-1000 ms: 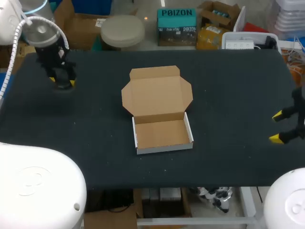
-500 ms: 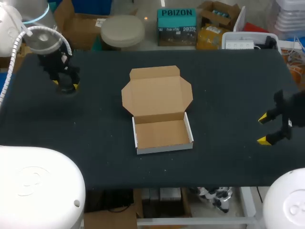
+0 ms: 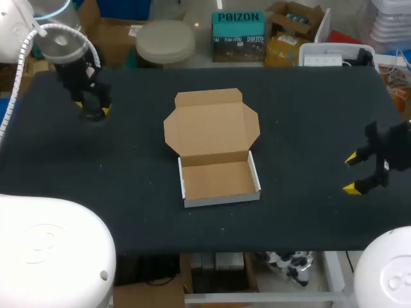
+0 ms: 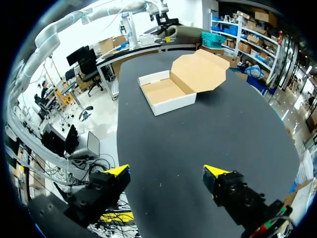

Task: Assemble the packaging by folding the flat box into shape, placing the metal phone stand inside, and closing the box properly

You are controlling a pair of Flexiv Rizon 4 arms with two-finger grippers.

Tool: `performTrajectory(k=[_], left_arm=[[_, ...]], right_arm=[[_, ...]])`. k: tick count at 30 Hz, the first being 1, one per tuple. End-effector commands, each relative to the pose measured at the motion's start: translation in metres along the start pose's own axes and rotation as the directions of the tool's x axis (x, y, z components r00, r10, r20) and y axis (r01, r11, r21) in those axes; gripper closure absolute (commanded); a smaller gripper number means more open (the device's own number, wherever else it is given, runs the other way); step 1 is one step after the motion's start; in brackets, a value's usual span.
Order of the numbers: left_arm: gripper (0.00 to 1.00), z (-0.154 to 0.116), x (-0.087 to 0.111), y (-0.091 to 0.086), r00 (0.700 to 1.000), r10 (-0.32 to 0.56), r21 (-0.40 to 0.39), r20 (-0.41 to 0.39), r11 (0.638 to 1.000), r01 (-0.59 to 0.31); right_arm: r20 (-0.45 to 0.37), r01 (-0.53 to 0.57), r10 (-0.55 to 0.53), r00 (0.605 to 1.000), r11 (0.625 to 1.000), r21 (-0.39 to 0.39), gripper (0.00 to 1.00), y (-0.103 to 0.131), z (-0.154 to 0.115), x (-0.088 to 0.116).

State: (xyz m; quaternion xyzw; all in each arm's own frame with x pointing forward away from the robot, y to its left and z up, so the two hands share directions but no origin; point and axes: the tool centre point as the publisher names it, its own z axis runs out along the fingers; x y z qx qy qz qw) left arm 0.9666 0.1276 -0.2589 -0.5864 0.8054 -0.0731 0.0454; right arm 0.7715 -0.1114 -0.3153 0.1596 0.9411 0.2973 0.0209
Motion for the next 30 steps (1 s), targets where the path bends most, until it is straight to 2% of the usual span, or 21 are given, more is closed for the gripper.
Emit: performTrajectory(k=[1,10,23,30], left_arm=[[1.0,-0.014,0.014,0.002,1.0,0.013,-0.016,0.021,1.0,-0.012],[1.0,-0.02,0.054,0.01,0.998,0.049,-0.022,0.033,0.999,-0.048],[1.0,-0.02,0.113,0.036,0.994,0.101,-0.018,0.045,0.995,-0.101],[1.0,-0.02,0.143,0.042,0.991,0.125,-0.008,0.045,0.992,-0.125]], right_arm=[[0.0,0.0,0.0,1.0,1.0,-0.002,0.0,0.0,-0.001,0.0],[0.0,0.0,0.0,1.0,1.0,-0.002,0.0,0.0,-0.001,0.0],[0.0,0.0,0.0,1.0,1.0,-0.002,0.0,0.0,-0.001,0.0],[0.0,0.0,0.0,1.0,1.0,-0.002,0.0,0.0,-0.001,0.0]])
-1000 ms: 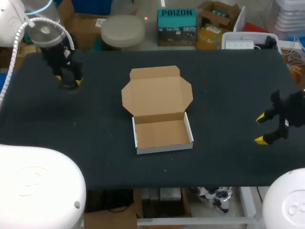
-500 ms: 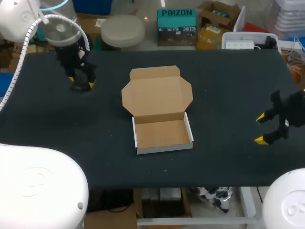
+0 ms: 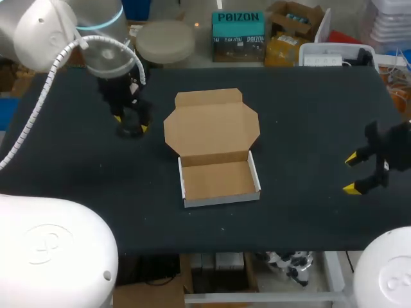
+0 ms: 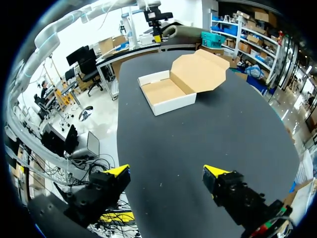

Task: Assemble the packaging by folding the flat box into shape, placing the metal phone stand inside, and closing the box properly

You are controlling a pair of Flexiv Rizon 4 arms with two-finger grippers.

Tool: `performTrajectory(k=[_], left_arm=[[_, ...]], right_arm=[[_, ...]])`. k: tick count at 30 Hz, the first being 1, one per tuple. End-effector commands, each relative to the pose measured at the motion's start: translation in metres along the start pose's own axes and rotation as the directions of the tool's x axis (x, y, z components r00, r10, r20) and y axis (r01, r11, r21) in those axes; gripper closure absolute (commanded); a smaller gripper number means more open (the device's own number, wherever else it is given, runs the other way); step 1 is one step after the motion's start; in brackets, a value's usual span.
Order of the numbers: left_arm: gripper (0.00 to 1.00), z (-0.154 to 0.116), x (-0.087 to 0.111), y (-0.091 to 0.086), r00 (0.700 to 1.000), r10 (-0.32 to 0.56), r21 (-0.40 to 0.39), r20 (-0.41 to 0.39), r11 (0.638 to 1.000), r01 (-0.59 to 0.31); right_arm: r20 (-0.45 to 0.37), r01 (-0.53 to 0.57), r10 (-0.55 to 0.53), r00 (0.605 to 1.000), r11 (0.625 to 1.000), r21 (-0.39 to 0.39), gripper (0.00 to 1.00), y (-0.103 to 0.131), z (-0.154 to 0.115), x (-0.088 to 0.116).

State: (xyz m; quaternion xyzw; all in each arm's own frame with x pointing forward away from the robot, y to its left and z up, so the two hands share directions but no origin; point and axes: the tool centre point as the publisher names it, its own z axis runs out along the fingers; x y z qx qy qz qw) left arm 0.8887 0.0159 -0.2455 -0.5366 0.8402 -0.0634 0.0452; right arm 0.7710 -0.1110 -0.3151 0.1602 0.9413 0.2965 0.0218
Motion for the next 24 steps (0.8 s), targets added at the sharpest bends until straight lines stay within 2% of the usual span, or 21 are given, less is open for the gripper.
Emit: performTrajectory(k=[1,24], left_arm=[[1.0,0.0,0.018,0.004,0.999,0.004,0.01,0.045,1.0,-0.005],[1.0,0.021,0.109,0.0,0.996,0.066,-0.008,0.061,0.998,-0.066]], right_arm=[[-0.003,0.001,-0.001,1.0,1.0,-0.003,0.0,0.0,-0.001,0.0],[-0.003,0.001,-0.001,1.0,1.0,-0.003,0.0,0.0,-0.001,0.0]])
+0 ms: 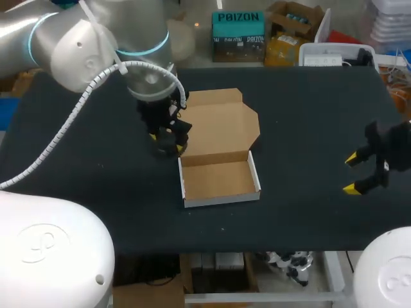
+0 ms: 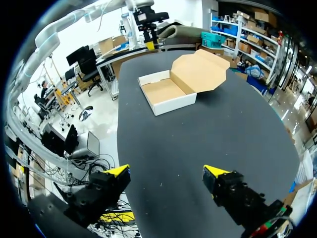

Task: Assemble the packaging by folding the flat box into shape, placing the metal phone stand inside, and closing the box properly

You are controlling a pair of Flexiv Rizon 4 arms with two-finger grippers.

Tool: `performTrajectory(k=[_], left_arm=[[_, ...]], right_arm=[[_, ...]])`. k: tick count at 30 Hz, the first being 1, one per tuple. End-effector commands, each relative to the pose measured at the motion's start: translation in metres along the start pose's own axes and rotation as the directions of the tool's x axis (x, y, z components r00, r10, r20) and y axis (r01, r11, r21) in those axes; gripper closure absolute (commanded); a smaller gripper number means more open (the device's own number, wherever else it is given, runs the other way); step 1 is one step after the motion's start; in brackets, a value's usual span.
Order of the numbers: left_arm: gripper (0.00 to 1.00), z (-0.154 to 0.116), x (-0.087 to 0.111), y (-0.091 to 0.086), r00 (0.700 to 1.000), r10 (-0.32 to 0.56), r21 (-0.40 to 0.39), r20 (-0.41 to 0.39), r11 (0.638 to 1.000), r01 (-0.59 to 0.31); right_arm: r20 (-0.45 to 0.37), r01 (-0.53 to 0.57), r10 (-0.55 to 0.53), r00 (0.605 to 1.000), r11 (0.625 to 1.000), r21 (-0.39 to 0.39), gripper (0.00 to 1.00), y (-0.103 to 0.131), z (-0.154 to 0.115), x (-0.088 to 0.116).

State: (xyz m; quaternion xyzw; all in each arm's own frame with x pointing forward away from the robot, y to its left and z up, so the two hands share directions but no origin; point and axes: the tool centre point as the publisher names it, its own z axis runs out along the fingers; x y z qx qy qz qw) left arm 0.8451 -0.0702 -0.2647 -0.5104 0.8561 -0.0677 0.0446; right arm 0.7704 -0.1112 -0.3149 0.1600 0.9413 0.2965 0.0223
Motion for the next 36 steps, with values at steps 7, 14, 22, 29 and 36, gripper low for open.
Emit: performTrajectory(k=[7,14,22,29,36], left_arm=[[1.0,0.012,0.032,-0.012,0.997,0.035,-0.021,0.063,0.999,-0.033],[1.0,0.028,0.049,-0.022,0.997,0.058,-0.029,0.052,0.998,-0.057],[1.0,0.047,0.063,-0.035,0.996,0.073,-0.026,0.041,0.997,-0.072],[1.0,0.064,0.072,-0.041,0.996,0.077,-0.034,0.034,0.997,-0.076],[1.0,0.074,0.08,-0.036,0.996,0.085,-0.036,-0.001,0.996,-0.085]], right_arm=[[-0.003,0.0,0.0,1.0,1.0,-0.003,0.0,0.0,-0.001,-0.001],[-0.003,0.0,0.0,1.0,1.0,-0.003,0.0,0.0,-0.001,-0.001],[-0.003,0.0,0.0,1.0,1.0,-0.003,0.0,0.0,-0.001,-0.001],[-0.003,0.0,0.0,1.0,1.0,-0.003,0.0,0.0,-0.001,-0.001],[-0.003,0.0,0.0,1.0,1.0,-0.003,0.0,0.0,-0.001,-0.001]])
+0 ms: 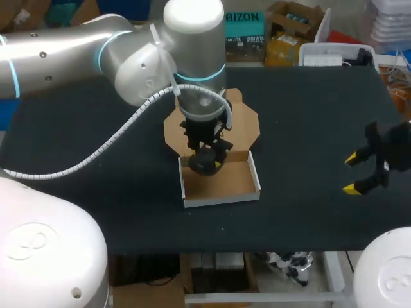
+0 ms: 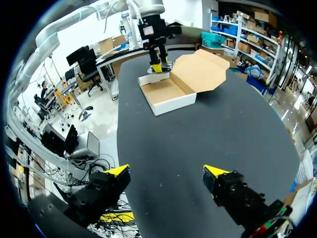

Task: Assemble the packaging by folding the flat box into shape, placing the metal phone stand inside, and closing the box properly

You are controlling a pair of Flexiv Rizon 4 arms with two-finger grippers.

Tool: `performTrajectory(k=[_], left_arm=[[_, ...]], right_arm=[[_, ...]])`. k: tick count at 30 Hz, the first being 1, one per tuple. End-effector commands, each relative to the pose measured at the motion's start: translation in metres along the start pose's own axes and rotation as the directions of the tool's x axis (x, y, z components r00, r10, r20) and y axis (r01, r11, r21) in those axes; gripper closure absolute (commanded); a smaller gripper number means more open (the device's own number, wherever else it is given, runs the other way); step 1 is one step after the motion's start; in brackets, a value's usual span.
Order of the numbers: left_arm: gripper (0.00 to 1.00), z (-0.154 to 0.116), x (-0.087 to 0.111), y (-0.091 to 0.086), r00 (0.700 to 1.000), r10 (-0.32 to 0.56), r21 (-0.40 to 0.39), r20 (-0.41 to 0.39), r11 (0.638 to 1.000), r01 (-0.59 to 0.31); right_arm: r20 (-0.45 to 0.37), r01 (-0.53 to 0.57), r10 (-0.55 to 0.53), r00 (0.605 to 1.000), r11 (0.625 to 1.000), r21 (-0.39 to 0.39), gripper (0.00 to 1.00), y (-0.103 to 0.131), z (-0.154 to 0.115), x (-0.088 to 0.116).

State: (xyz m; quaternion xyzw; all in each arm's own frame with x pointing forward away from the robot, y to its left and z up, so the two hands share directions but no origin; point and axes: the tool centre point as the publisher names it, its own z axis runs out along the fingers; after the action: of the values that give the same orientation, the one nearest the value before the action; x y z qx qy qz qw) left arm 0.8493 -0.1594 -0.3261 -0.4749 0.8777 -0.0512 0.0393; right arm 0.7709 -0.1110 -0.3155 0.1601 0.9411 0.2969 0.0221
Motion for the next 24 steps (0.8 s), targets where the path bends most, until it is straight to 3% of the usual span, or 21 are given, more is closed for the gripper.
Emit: performTrajectory(k=[1,24], left_arm=[[1.0,0.009,0.004,-0.001,1.0,0.003,-0.004,-0.001,1.0,-0.003],[1.0,0.055,0.017,-0.009,1.0,0.002,-0.013,-0.011,1.0,-0.002]], right_arm=[[-0.003,0.0,0.0,1.0,1.0,-0.002,0.0,0.0,-0.002,0.0],[-0.003,0.0,0.0,1.0,1.0,-0.002,0.0,0.0,-0.002,0.0]])
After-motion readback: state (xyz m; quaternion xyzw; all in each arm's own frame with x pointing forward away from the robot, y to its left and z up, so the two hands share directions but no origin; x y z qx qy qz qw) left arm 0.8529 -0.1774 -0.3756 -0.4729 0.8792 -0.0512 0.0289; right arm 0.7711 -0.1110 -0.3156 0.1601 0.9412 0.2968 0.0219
